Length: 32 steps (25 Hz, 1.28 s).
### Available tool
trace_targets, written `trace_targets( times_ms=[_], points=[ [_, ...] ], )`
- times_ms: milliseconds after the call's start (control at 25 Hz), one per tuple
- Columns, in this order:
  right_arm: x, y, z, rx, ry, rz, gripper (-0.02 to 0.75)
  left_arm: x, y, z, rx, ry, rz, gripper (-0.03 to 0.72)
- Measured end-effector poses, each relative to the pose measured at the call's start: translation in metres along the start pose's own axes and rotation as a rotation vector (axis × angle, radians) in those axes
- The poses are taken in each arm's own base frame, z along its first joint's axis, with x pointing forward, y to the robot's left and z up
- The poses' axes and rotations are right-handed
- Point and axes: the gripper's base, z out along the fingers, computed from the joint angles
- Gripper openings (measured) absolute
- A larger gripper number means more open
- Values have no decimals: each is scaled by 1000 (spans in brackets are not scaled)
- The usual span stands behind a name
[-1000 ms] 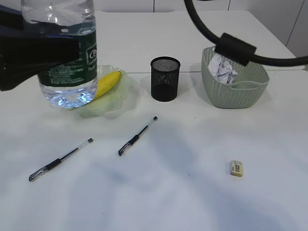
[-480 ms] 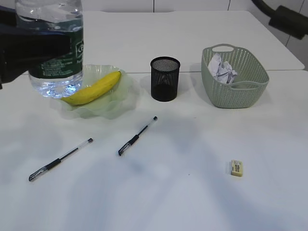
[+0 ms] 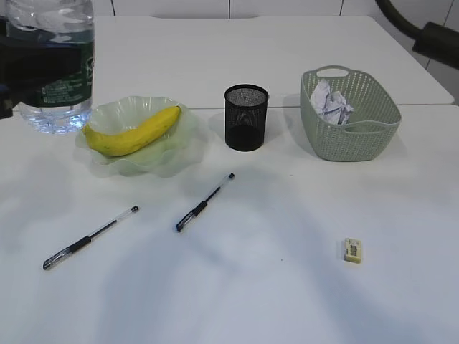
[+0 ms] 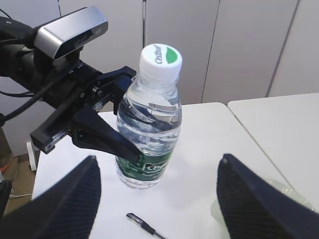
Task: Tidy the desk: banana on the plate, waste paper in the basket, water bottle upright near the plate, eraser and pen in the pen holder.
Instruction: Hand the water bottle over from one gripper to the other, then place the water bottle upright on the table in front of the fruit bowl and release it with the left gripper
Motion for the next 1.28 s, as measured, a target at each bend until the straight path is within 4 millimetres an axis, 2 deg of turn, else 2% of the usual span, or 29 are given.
trace_targets(
  times_ms=[480, 1280],
  points=[
    [2, 0, 0, 2, 25, 9, 537, 6, 15, -1, -169, 64, -13, 352],
    [4, 0, 0, 0, 44, 29, 537, 11, 26, -4, -290, 112, -22, 352]
  ],
)
